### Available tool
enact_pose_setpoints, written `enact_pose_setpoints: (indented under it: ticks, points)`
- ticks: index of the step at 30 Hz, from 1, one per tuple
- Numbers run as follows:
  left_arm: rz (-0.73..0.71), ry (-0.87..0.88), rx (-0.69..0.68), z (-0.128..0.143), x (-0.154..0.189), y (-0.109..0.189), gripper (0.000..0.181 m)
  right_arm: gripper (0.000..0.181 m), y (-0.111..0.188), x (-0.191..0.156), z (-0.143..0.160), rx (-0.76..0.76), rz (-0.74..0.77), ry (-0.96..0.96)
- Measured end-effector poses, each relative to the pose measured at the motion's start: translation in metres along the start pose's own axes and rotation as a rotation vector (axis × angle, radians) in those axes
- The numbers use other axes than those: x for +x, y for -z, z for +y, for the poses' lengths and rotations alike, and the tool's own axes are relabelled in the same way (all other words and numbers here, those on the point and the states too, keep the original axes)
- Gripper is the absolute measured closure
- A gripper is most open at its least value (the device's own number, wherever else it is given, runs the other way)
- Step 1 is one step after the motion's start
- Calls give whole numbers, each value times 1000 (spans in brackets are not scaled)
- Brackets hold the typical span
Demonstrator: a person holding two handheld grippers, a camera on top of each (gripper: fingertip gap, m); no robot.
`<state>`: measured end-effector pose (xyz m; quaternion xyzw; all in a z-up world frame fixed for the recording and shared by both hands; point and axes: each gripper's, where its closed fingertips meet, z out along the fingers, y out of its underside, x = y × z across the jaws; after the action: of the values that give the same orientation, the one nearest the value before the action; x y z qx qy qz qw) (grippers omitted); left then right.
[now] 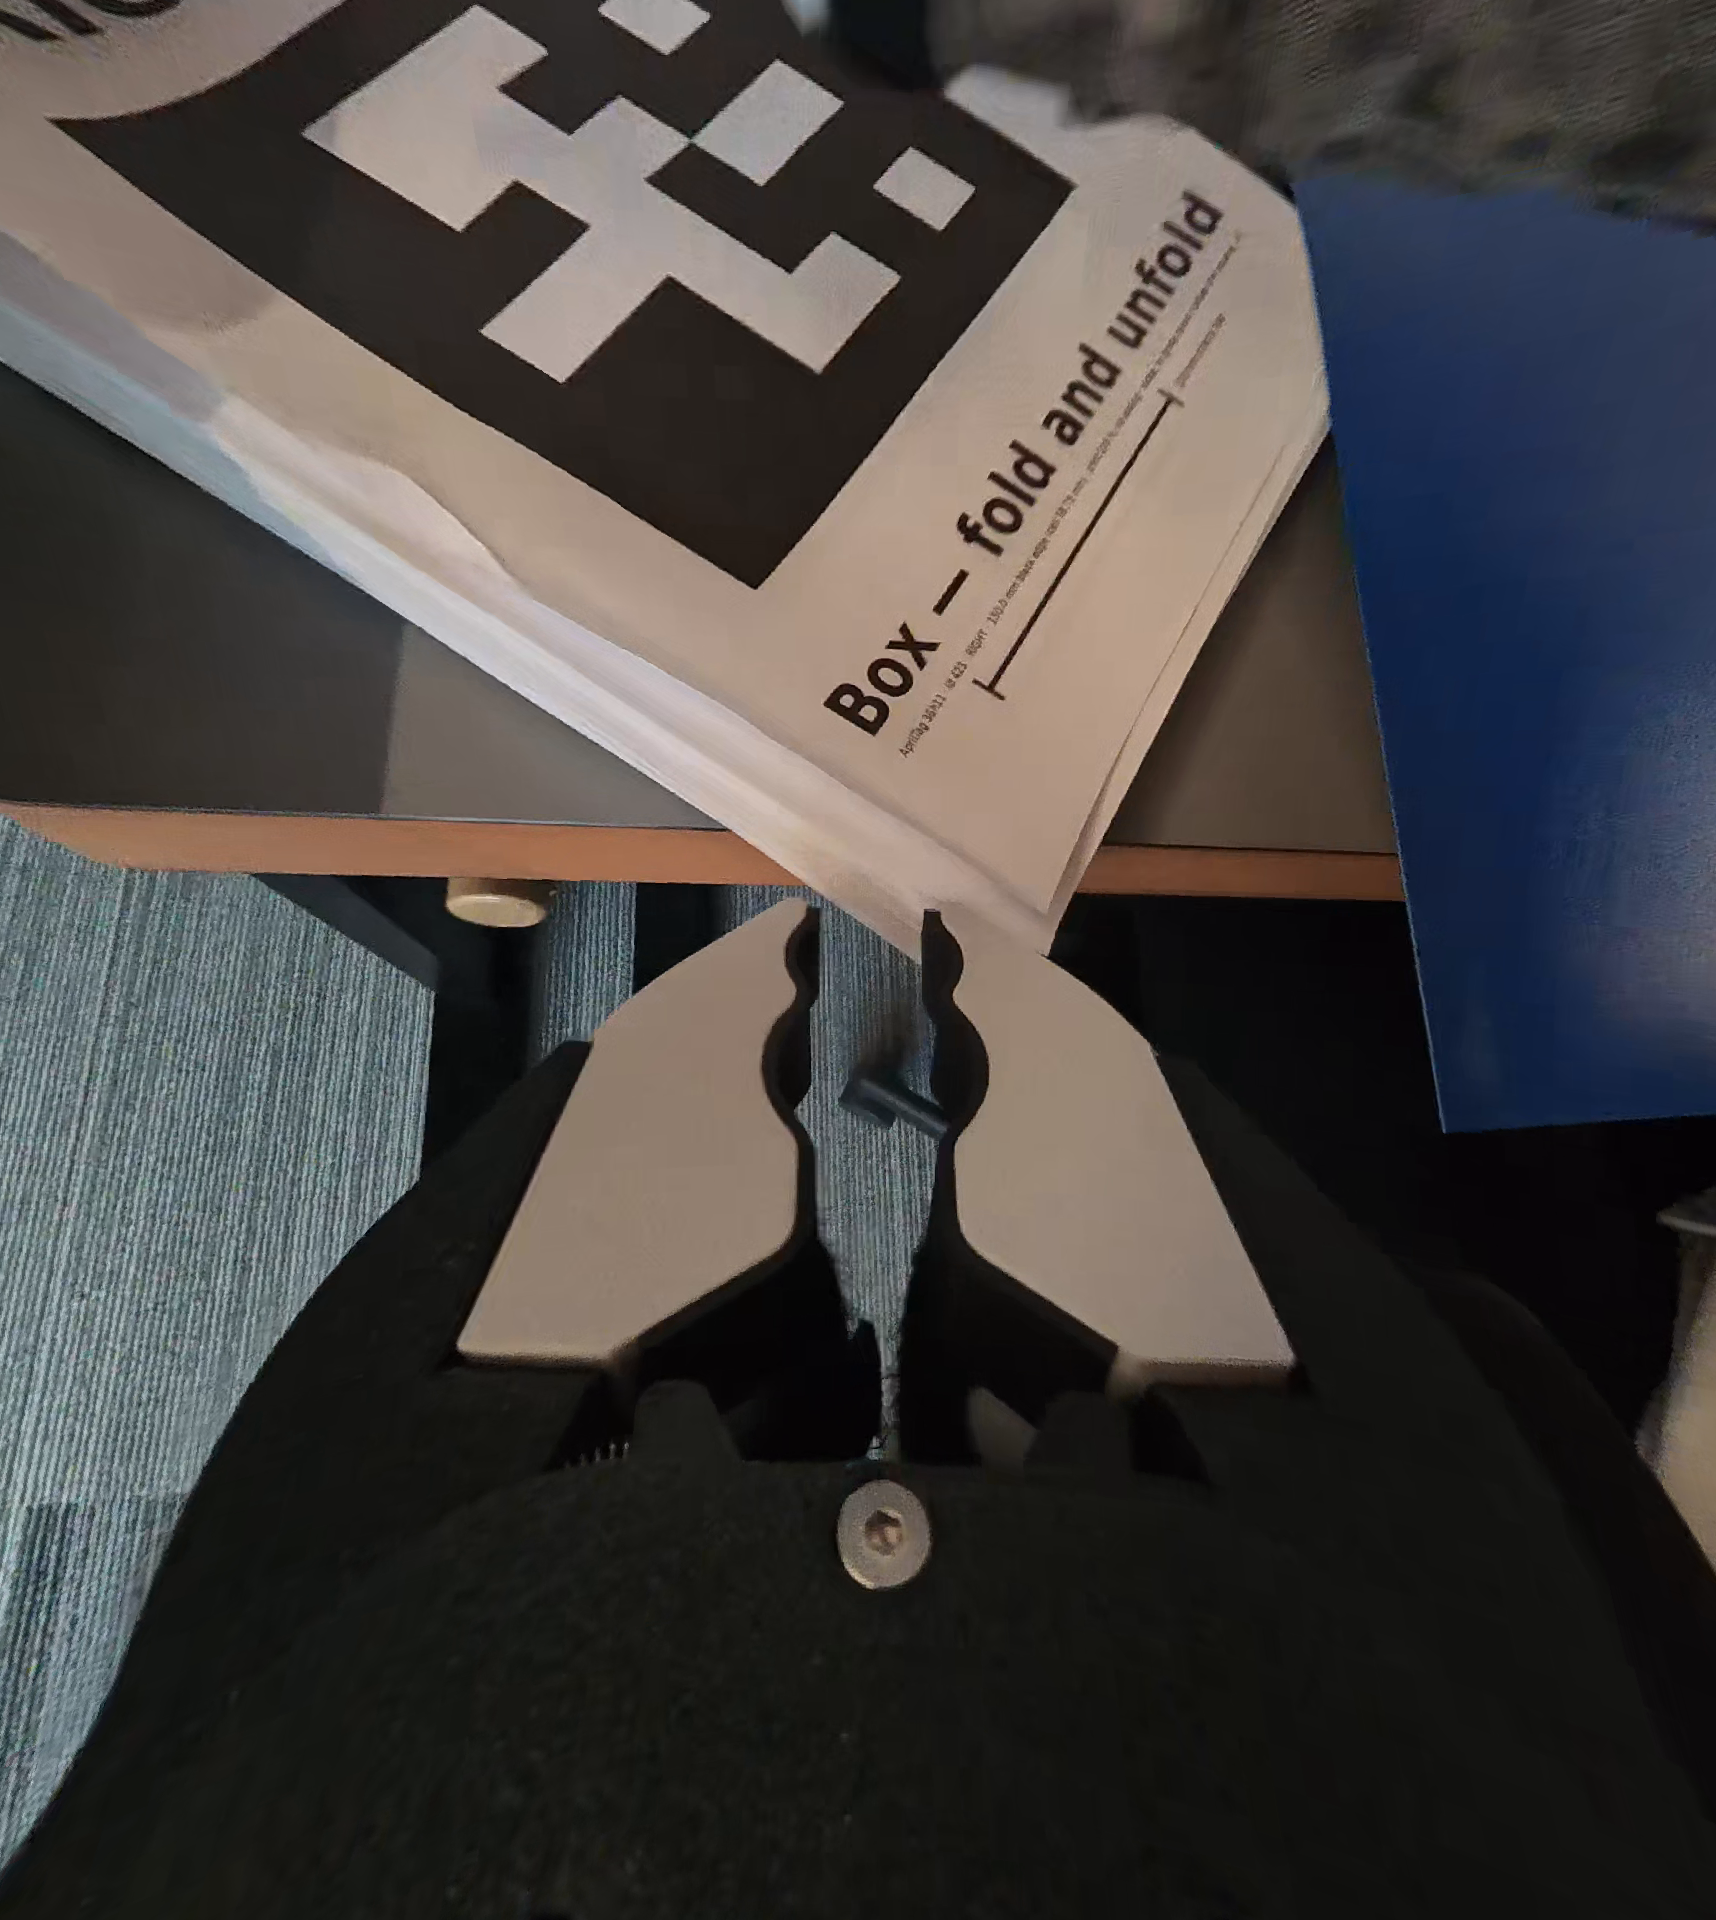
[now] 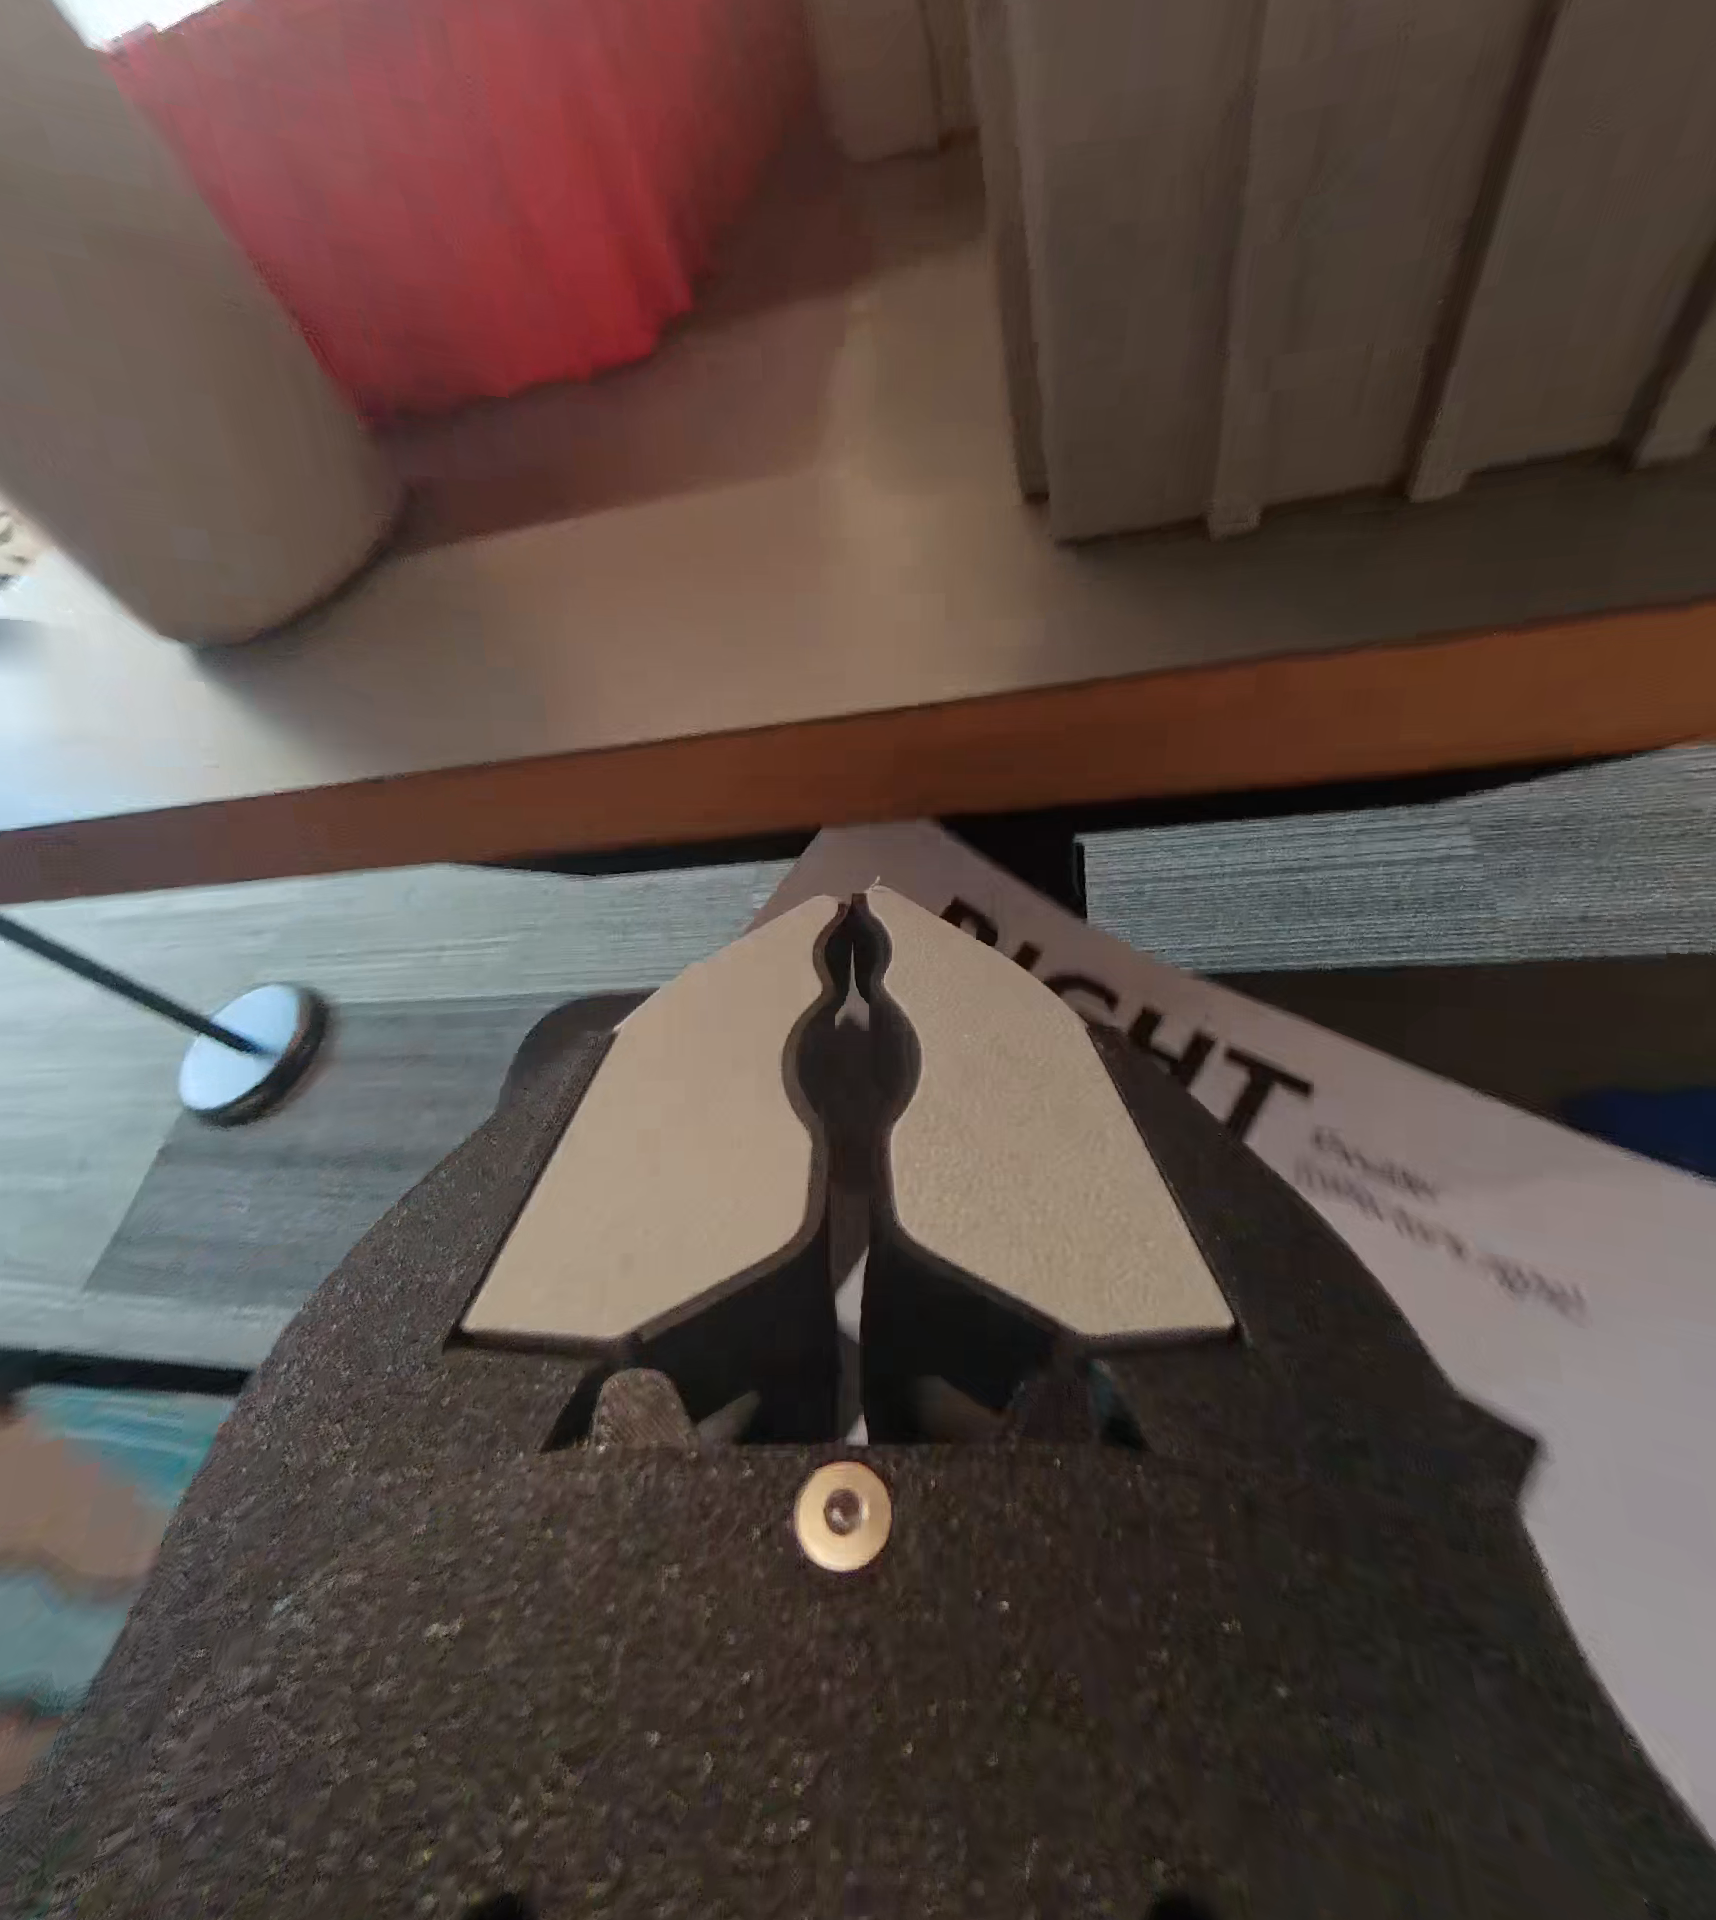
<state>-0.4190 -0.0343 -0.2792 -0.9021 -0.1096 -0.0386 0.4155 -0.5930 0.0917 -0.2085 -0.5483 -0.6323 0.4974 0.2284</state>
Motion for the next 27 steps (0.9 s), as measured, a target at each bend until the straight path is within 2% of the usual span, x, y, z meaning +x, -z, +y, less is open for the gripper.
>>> enact_pose_setpoints:
  ticks: [1, 4, 8, 11, 14, 16, 17, 19, 21, 23, 25, 27]
  points:
    - [4, 4, 13, -2, 1, 1, 163, 181, -15, 4, 1, -4, 22, 5]
    - [18, -1, 26, -2, 2, 3, 163, 181, -47, 14, 14, -56, 75, 17]
    - [-3, -90, 46, -4, 4, 9, 163, 181, -64, 11, 42, -257, 95, 124]
    - [-131, -283, 169, -32, 5, 27, 163, 181, -68, 11, 47, -291, 166, 275]
    - [-218, -415, 299, -71, 0, 43, 164, 181, -68, 11, 47, -291, 192, 327]
    - [-271, -438, 294, -90, -23, 35, 164, 181, -68, 11, 47, -291, 203, 355]
    - [-295, -426, 237, -92, -41, 23, 164, 181, -68, 10, 47, -290, 211, 373]
    - [-387, -384, 101, -88, -88, -5, 169, 181, -69, 10, 47, -287, 224, 404]
    - [-417, -346, 96, -87, -118, -22, 172, 181, -70, 7, 47, -285, 206, 432]
    - [-409, -296, 144, -90, -124, -25, 172, 181, -73, -1, 48, -285, 155, 464]
    - [-418, -264, 233, -95, -123, -17, 173, 181, -75, -5, 49, -289, 123, 470]
    - [-439, -267, 266, -93, -123, -9, 174, 181, -77, -4, 49, -295, 121, 454]
